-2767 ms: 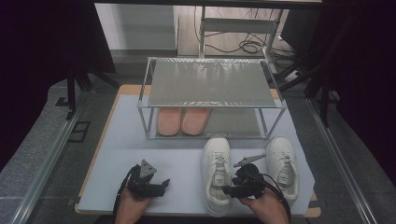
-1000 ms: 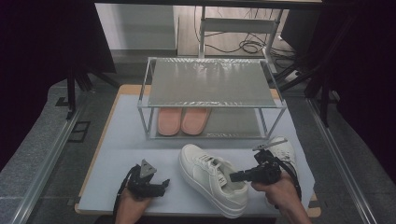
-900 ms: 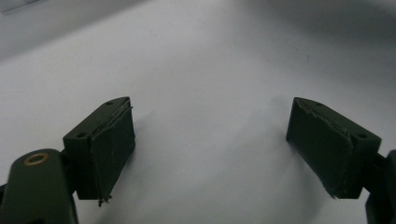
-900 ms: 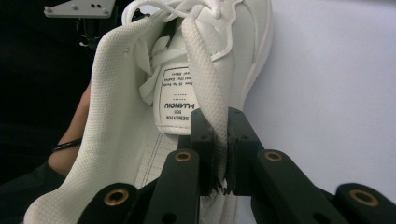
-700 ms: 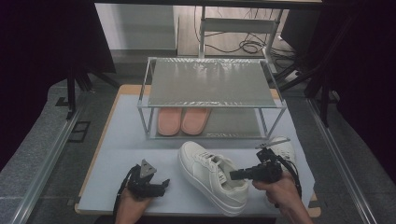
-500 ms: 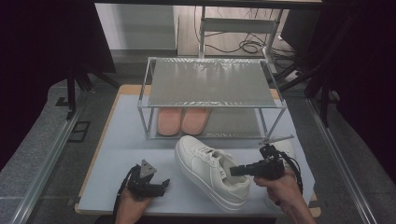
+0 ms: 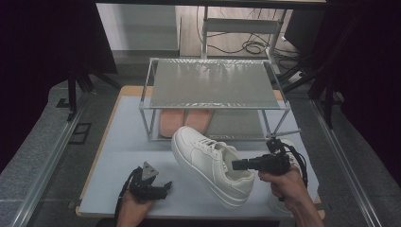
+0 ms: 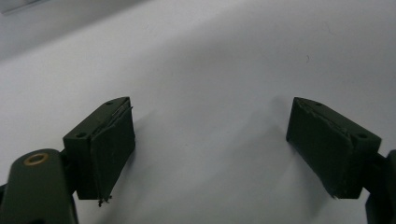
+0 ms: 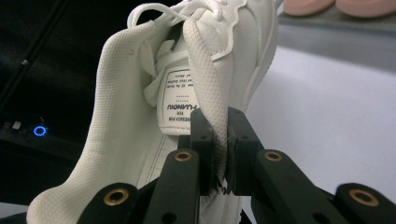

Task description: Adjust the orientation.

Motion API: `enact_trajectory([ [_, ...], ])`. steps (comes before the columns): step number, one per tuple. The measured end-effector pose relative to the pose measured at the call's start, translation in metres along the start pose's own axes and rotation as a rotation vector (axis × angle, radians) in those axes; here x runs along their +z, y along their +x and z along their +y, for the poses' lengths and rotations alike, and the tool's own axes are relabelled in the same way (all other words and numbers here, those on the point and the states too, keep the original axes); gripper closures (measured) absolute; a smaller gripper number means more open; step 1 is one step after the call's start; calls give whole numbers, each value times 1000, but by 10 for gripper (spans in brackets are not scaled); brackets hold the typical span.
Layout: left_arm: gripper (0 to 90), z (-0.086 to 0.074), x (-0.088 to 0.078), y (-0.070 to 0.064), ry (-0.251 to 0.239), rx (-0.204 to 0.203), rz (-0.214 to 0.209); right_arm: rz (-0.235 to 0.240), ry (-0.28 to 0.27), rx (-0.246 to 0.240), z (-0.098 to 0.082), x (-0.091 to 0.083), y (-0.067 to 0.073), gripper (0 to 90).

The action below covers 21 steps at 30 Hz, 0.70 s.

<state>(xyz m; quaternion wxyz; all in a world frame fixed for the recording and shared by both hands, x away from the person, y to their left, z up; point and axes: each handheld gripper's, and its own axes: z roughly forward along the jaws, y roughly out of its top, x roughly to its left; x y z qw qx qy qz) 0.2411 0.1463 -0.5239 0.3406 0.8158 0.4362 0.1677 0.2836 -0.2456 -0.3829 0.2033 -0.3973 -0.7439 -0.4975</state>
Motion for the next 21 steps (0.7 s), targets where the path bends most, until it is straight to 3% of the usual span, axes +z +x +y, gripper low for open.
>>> enact_trajectory([
  [6, 153, 0, 0, 0, -1, 0, 0, 44, -9, -9, 10, 1, 7, 836],
  [21, 154, 0, 0, -1, -6, -10, -3, 89, -81, -3, 39, -3, 21, 836],
])
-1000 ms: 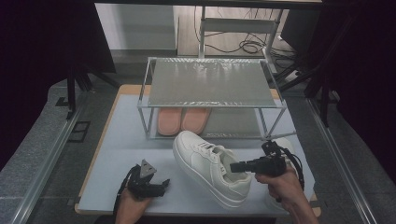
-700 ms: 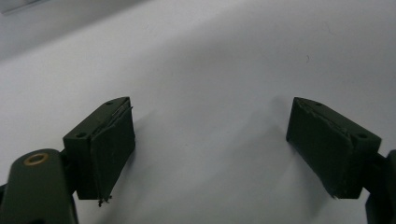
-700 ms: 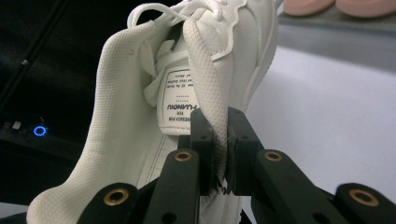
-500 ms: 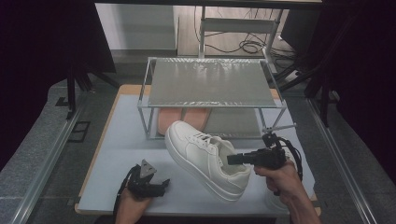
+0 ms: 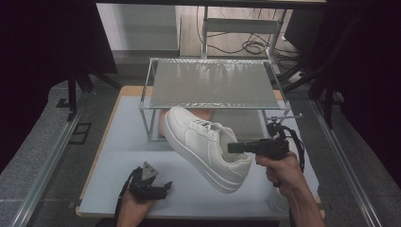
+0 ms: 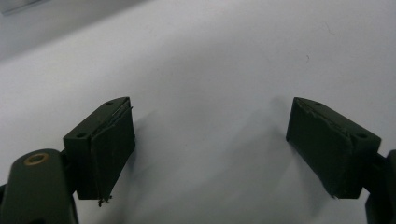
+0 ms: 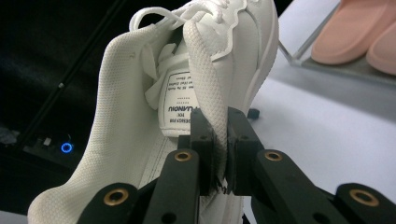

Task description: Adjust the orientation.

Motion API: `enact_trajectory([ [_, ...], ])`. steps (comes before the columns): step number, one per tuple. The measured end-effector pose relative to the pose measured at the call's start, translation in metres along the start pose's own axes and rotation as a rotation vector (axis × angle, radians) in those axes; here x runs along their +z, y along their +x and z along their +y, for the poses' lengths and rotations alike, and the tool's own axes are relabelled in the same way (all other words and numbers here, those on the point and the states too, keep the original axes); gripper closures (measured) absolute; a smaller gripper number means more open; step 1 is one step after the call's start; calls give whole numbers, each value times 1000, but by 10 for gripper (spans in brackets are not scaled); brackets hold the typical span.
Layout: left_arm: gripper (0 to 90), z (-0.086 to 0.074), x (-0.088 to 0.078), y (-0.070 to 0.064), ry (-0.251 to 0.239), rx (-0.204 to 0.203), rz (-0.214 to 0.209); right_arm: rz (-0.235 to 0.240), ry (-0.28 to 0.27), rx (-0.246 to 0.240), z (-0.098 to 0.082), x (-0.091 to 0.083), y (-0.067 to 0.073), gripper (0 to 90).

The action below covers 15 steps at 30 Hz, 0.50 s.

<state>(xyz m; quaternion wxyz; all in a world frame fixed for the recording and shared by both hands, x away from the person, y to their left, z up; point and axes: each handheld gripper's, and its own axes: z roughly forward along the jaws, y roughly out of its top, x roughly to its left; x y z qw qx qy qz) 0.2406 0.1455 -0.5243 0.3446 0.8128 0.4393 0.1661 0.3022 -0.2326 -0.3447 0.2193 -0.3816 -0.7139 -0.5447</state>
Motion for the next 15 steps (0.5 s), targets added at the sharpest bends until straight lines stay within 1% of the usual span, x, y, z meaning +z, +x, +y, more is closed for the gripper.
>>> enact_trajectory([
  [3, 154, 0, 0, 0, 0, 0, 0, 9, -22, 5, 7, 1, 1, 836],
  [9, 154, 0, 0, 0, -1, 3, 1, 5, -70, 17, 22, 2, 2, 835],
  [15, 155, 0, 0, 0, -1, 6, 1, 1, -116, 35, 33, 2, -2, 835],
])
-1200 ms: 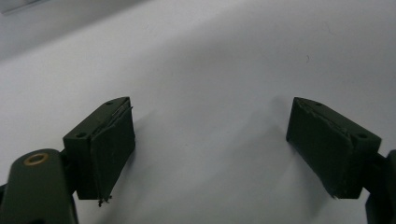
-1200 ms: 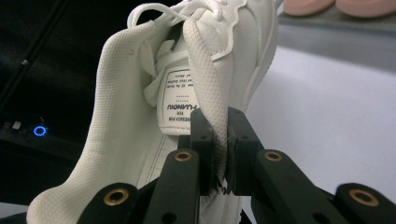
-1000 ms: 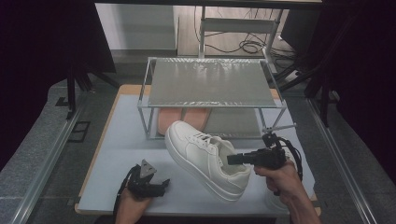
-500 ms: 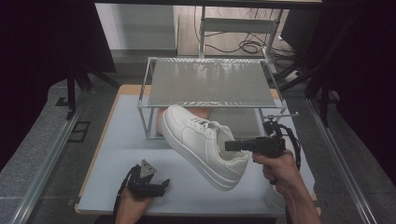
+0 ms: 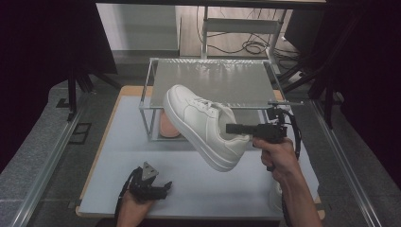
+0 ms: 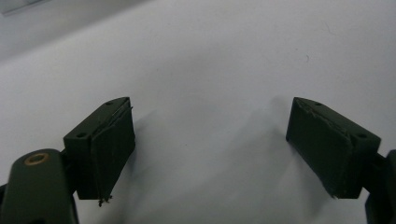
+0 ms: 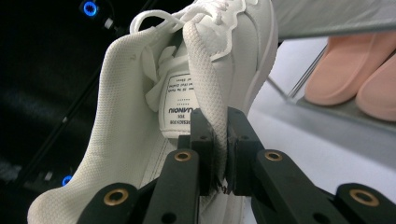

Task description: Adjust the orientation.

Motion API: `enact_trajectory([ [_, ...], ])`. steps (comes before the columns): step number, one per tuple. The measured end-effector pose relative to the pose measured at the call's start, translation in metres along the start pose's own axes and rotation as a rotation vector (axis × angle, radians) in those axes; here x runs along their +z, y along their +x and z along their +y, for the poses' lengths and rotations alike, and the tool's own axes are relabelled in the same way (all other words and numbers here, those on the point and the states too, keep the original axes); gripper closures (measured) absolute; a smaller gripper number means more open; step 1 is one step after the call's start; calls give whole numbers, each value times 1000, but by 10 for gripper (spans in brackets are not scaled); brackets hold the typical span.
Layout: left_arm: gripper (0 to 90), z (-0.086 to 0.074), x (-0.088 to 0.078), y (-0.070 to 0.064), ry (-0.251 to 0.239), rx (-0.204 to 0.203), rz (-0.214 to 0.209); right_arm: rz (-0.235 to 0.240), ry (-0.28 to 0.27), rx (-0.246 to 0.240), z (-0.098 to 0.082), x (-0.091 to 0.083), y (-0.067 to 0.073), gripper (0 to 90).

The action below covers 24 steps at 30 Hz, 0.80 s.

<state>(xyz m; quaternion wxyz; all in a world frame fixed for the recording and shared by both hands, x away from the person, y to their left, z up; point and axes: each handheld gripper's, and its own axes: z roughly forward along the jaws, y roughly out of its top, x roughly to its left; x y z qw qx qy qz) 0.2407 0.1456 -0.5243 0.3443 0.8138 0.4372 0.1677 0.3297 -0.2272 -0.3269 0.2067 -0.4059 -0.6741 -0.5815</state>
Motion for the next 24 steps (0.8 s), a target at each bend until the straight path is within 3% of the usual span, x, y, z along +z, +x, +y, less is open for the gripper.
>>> enact_trajectory([
  [24, 156, 0, 0, 0, 0, 3, 3, -37, -183, 100, 35, 18, -35, 832],
])
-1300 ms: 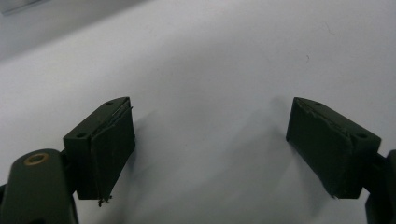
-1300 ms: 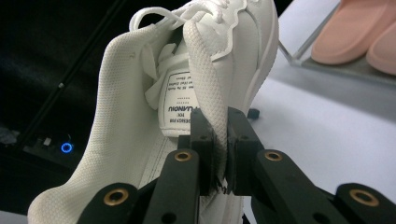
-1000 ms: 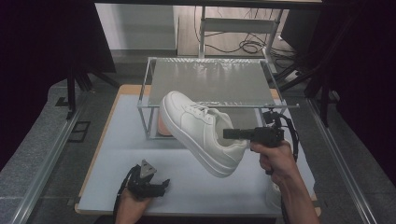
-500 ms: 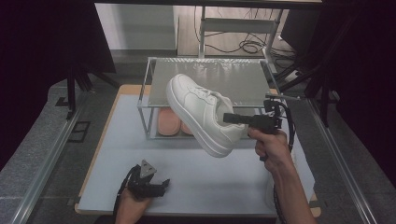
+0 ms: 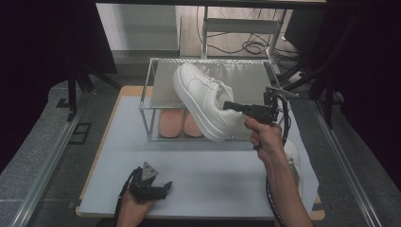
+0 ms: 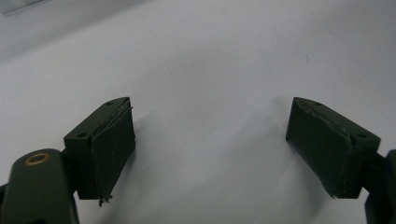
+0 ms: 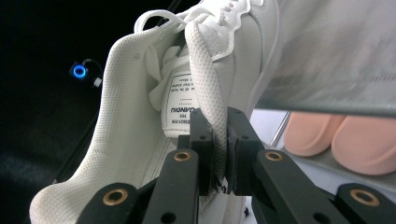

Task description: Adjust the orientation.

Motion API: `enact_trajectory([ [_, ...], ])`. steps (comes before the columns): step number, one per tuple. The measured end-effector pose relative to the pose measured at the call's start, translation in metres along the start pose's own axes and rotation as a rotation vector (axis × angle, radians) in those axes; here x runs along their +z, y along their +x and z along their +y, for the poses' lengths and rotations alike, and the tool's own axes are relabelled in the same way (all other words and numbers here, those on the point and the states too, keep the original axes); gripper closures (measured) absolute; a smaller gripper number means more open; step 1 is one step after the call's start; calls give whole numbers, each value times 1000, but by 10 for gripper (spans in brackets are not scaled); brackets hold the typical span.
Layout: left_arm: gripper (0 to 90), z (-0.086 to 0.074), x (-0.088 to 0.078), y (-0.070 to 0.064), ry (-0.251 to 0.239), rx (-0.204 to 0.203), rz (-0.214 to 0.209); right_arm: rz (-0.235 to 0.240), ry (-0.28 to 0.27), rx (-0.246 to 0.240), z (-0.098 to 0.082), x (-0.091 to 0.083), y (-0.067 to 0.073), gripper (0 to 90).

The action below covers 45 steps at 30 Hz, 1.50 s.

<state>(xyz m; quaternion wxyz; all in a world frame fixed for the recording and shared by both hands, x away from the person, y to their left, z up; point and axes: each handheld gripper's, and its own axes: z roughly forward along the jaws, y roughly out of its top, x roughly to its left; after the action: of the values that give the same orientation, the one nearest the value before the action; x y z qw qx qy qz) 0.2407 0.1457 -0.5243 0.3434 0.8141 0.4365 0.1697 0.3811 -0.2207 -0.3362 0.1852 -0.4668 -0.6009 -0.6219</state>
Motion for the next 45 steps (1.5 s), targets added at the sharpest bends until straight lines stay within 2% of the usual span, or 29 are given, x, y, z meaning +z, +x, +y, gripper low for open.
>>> enact_trajectory([
  [8, 158, 0, 0, 0, -1, 0, 0, -29, -54, 16, 12, 10, -10, 831],
  [18, 159, 0, 0, 0, -2, 1, 0, -52, -146, 62, 26, 23, -22, 830],
  [26, 162, 0, 0, -1, -4, 2, 0, -95, -207, 83, 36, 35, -29, 828],
  [29, 163, 0, 0, -1, -5, 2, 1, -117, -223, 95, 40, 39, -32, 827],
  [39, 164, 0, 0, -1, -5, 3, 0, -196, -252, 84, 49, 47, -35, 822],
  [45, 165, 0, 0, -1, -5, 4, 1, -274, -241, 68, 50, 56, -31, 797],
])
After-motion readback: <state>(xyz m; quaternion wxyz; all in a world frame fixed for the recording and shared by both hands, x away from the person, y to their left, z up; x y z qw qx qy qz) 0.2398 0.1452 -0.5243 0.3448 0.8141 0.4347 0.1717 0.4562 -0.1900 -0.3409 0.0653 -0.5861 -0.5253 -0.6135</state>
